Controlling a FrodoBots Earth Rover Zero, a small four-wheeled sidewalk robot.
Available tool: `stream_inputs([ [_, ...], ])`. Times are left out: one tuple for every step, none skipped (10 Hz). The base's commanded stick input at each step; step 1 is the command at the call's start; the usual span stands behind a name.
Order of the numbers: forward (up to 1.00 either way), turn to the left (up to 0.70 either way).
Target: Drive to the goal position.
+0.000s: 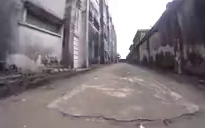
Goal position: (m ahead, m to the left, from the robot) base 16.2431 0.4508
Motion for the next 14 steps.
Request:
stream_inputs([
  [0.50, -0.36],
  [0.50, -0.50],
  [0.50, -0.50],
  [0.50, -0.50],
  [0.50, -0.34],
  [0.50, 0.00],
  [0.50, 0.00],
  [0.50, 0.00],
  [0.50, 0.00],
  [0.50, 0.00],
  [0.50, 0.00],
  [0.50, 0.00],
  [0.50, 0.00],
  [0.50, 0.00],
])
